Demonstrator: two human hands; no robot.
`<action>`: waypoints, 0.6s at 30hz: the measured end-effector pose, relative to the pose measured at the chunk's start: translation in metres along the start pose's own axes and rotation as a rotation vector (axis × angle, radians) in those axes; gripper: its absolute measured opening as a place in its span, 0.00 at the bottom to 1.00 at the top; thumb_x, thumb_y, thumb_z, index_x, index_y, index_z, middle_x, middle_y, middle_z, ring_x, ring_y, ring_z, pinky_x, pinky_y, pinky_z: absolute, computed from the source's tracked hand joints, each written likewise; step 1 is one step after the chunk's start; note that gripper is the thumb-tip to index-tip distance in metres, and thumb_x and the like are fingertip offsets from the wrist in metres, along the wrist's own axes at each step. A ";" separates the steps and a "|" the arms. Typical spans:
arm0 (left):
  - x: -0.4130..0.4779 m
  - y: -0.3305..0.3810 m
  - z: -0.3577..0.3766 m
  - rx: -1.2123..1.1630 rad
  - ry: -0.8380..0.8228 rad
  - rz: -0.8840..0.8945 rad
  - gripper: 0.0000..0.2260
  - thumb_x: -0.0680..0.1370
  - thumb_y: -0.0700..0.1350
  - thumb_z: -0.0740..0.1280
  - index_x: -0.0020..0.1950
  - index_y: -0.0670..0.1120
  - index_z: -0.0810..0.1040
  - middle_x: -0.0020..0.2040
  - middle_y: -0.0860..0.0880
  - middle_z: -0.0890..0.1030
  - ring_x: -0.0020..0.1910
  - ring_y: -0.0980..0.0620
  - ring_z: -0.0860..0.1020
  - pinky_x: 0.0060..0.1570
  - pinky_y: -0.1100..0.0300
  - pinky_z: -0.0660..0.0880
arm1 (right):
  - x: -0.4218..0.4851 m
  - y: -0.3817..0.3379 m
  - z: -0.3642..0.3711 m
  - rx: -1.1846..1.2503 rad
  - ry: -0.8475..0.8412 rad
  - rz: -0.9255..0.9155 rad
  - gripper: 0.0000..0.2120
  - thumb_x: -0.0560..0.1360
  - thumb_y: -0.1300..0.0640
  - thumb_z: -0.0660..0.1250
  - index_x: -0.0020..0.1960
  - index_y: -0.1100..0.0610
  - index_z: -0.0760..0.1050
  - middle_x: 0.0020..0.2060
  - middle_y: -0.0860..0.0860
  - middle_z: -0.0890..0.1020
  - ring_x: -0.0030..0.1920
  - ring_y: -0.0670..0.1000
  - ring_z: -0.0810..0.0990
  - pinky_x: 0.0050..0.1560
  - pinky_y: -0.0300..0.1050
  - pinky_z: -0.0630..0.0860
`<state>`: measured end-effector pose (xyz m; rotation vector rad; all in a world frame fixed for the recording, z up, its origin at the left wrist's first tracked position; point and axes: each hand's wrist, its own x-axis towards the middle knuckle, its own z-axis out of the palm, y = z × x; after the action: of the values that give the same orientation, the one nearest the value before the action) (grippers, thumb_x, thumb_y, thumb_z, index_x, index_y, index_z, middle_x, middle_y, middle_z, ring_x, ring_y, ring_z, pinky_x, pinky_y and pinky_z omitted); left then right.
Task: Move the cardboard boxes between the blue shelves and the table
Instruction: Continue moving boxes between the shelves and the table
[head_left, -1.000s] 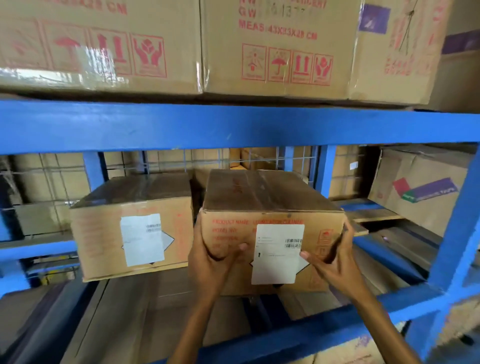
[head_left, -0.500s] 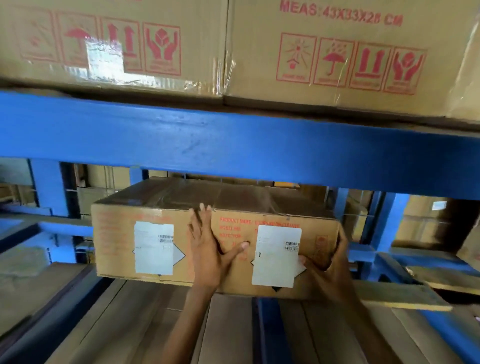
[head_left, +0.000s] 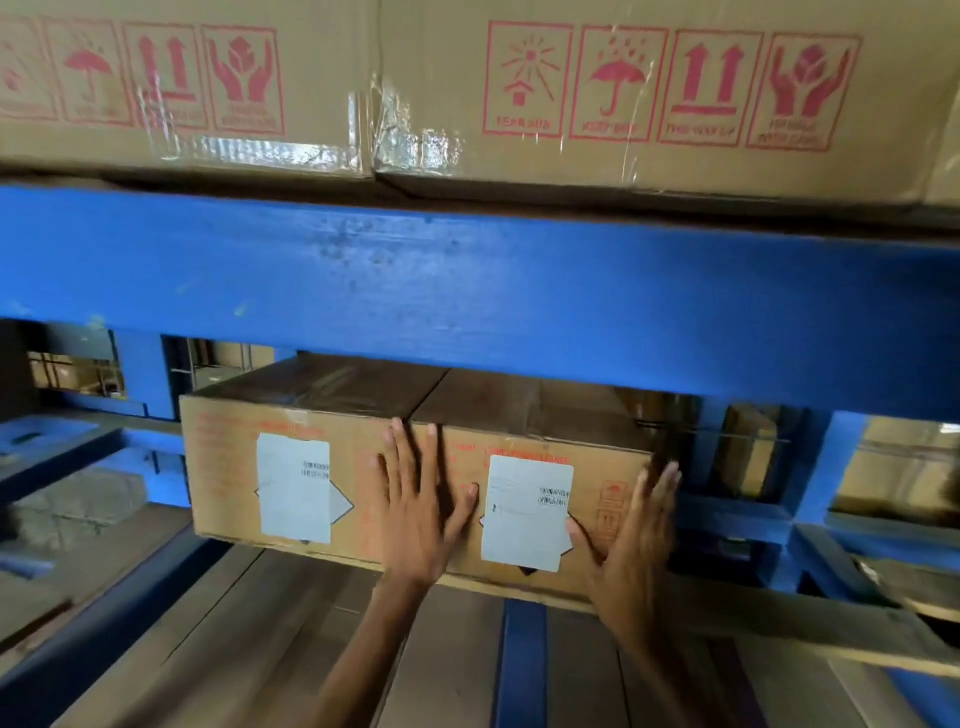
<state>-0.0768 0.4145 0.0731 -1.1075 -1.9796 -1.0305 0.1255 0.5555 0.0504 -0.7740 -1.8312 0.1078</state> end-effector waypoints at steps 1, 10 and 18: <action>-0.005 0.005 0.002 -0.016 0.004 0.018 0.36 0.81 0.62 0.57 0.83 0.46 0.51 0.83 0.40 0.45 0.82 0.39 0.45 0.79 0.38 0.47 | -0.004 -0.007 0.003 -0.085 0.043 -0.091 0.43 0.79 0.40 0.63 0.83 0.60 0.47 0.82 0.64 0.49 0.82 0.64 0.50 0.78 0.63 0.54; -0.010 0.007 0.038 0.025 0.020 0.117 0.30 0.84 0.56 0.48 0.83 0.45 0.47 0.83 0.38 0.48 0.82 0.38 0.48 0.80 0.43 0.46 | -0.009 -0.027 0.061 -0.330 0.011 -0.175 0.31 0.85 0.45 0.47 0.82 0.60 0.49 0.82 0.62 0.48 0.82 0.63 0.48 0.80 0.66 0.44; -0.001 0.000 0.046 0.014 0.030 0.149 0.31 0.83 0.57 0.50 0.83 0.47 0.47 0.83 0.40 0.46 0.82 0.38 0.48 0.80 0.44 0.45 | -0.001 -0.025 0.070 -0.336 0.061 -0.162 0.32 0.85 0.44 0.47 0.84 0.57 0.46 0.82 0.60 0.49 0.82 0.61 0.48 0.80 0.62 0.45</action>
<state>-0.0830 0.4536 0.0495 -1.2051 -1.8482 -0.9483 0.0539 0.5556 0.0323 -0.8448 -1.8696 -0.3326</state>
